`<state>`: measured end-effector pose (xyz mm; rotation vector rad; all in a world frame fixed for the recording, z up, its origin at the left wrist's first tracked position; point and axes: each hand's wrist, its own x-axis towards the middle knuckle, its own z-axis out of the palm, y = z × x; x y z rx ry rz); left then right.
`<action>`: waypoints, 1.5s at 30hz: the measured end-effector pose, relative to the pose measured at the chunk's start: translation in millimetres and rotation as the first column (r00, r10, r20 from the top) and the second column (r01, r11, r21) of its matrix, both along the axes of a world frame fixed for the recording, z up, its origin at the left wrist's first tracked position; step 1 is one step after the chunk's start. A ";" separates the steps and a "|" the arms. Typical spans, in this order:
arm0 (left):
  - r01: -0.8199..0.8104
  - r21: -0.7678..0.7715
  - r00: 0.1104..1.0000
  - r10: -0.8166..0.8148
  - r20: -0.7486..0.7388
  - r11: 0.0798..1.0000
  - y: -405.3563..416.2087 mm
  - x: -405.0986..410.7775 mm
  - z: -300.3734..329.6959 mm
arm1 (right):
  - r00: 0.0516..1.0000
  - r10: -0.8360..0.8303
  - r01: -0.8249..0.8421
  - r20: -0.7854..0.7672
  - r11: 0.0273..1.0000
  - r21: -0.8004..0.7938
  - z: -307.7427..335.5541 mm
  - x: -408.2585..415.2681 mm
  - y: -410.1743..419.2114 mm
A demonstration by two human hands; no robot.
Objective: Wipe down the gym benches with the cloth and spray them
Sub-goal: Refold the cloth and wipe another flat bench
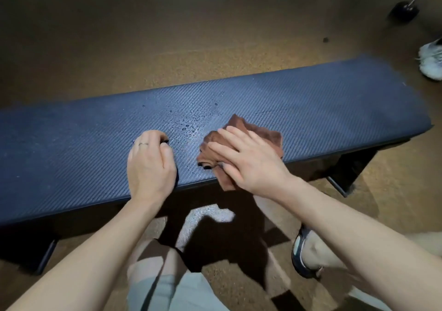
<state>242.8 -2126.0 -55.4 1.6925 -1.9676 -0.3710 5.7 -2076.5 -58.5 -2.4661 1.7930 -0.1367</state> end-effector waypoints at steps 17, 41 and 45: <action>-0.051 -0.091 0.966 0.072 0.249 0.995 -6.3 61.1 -7.0 | 0.975 0.221 -0.221 0.024 0.975 -0.005 -4.5 65.1 -44.0; -0.059 -0.029 0.967 0.064 0.248 0.998 -8.4 62.7 -7.3 | 0.959 -0.282 0.284 0.032 0.955 -0.086 0.3 57.3 -181.0; -0.062 -0.033 0.969 0.069 0.239 0.998 -8.1 62.8 -7.3 | 0.995 -0.097 0.098 0.014 0.993 -0.073 4.2 133.1 -198.8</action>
